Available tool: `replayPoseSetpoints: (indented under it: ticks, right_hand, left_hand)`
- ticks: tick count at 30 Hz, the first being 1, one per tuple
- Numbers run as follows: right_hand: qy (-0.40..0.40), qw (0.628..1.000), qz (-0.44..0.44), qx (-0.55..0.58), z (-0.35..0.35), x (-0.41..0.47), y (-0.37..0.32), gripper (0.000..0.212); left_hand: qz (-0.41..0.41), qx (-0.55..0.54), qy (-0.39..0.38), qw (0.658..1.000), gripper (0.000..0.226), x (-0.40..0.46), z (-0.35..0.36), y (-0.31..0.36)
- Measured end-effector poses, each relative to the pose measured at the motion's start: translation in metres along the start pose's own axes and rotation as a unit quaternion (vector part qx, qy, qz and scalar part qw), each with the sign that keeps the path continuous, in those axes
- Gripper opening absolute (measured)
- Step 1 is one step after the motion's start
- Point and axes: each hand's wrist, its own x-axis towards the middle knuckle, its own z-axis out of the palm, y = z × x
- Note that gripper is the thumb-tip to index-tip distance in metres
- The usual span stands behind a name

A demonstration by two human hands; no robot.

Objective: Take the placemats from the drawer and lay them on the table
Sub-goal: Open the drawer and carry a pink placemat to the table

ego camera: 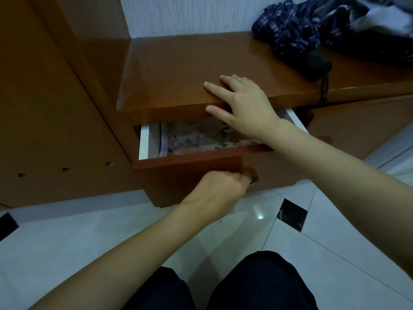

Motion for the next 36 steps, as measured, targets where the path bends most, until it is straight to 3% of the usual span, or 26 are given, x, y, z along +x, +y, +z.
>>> replayPoseSetpoints:
  ticks: [3,7,11,13,36]
  right_hand:
    - [-0.007,1.0,-0.014,0.002,-0.001,0.002,0.003,0.06]
    - [0.004,1.0,-0.029,-0.003,-0.001,0.004,0.006,0.061]
    - [0.014,0.999,-0.046,-0.022,0.0,0.004,0.009,0.064]
    - [0.007,0.999,-0.048,-0.02,-0.001,0.005,0.009,0.064]
    - [-0.076,0.996,-0.04,0.031,-0.015,0.008,0.013,0.062]
  left_hand:
    - [0.027,-0.026,0.139,0.99,0.008,-0.007,-0.022,-0.002]
    - [0.007,0.003,0.18,0.984,0.007,-0.006,-0.047,-0.002]
    - [-0.126,-0.067,0.022,0.99,0.042,0.003,-0.06,-0.015]
    - [-0.135,-0.071,-0.026,0.988,0.046,0.006,-0.057,-0.02]
    - [-0.086,-0.118,-0.094,0.985,0.028,-0.018,-0.076,0.032]
